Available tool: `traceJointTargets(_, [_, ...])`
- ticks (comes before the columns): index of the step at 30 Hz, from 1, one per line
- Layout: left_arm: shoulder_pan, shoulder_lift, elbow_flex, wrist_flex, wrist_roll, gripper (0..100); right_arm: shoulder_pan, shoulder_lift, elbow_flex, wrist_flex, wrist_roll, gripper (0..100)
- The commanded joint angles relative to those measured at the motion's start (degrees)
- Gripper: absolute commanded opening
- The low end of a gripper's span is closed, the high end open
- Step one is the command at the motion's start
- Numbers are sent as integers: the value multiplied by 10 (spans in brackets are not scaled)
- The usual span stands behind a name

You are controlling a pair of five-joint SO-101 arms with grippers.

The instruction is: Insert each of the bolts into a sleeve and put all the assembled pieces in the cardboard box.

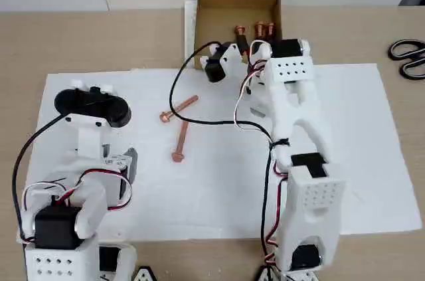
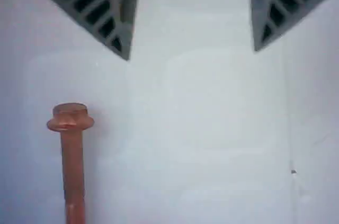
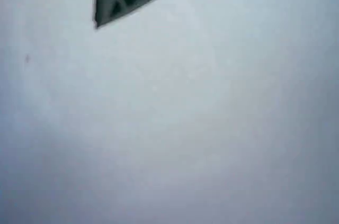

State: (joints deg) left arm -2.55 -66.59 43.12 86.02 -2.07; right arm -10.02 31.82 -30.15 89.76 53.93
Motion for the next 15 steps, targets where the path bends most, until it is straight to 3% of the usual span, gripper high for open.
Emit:
traceJointTargets(1, [-3,-4,-18,0,-5,141,2,12,-28,-20,5,214])
traceJointTargets(15, [0,-4,-17,-1,-5,141,2,99,-28,-22,5,211])
